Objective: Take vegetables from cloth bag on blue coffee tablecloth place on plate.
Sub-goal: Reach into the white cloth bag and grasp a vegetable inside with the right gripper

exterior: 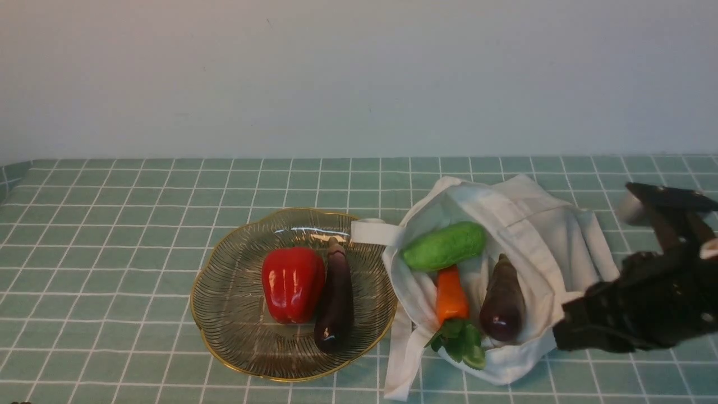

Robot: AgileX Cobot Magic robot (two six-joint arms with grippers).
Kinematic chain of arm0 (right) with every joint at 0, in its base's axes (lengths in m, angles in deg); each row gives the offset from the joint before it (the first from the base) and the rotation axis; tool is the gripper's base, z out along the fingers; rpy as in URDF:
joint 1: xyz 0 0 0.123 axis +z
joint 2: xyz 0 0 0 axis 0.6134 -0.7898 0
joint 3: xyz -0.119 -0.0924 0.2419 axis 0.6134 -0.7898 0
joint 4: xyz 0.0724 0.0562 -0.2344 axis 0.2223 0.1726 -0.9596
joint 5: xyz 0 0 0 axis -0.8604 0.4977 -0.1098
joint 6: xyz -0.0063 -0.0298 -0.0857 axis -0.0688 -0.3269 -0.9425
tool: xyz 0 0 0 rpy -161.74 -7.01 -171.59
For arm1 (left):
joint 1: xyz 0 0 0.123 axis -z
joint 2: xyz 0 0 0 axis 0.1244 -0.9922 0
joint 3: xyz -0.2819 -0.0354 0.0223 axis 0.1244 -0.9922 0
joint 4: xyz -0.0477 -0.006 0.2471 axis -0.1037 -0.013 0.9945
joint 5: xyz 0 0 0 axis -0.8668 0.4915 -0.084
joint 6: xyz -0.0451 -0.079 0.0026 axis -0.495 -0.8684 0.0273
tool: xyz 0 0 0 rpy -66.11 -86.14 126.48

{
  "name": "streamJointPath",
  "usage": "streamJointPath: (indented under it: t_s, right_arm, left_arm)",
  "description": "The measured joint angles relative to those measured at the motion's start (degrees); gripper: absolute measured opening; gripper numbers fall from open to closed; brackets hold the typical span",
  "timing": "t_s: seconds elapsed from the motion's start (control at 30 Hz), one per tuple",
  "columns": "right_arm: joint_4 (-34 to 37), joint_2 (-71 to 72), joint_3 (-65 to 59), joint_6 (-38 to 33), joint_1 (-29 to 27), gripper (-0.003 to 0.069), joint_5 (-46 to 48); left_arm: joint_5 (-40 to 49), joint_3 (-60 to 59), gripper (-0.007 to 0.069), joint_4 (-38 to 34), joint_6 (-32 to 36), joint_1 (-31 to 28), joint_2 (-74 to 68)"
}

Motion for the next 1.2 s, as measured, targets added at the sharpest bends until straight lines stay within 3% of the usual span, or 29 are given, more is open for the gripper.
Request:
streamJointPath:
  t_s: [0.3,0.47,0.6,1.03,1.17,1.2]
  right_arm:
    - [-9.73,-15.05,14.88,17.08,7.07,0.0388,1.6]
    - [-16.58,-20.55,20.03,26.55,7.43,0.05,5.95]
    - [-16.84,-23.3,20.57,32.95,7.43,0.056,6.49]
    - [-14.59,-29.75,20.68,35.88,7.43,0.0565,5.97]
    - [-14.54,-29.77,20.86,35.44,7.43,0.0482,5.97]
    - [-14.46,-29.77,20.86,35.09,7.43,0.0424,5.97]
  left_arm:
    - [0.0,0.0,-0.0005,0.0,0.0,0.0,0.0]
    - [0.0,0.0,-0.0005,0.0,0.0,0.0,0.0]
    - [0.0,0.0,-0.0005,0.0,0.0,0.0,0.0]
    - [0.0,0.0,-0.0005,0.0,0.0,0.0,0.0]
    - [0.0,0.0,-0.0005,0.0,0.0,0.0,0.0]
    - [0.0,0.0,-0.0005,0.0,0.0,0.0,0.0]
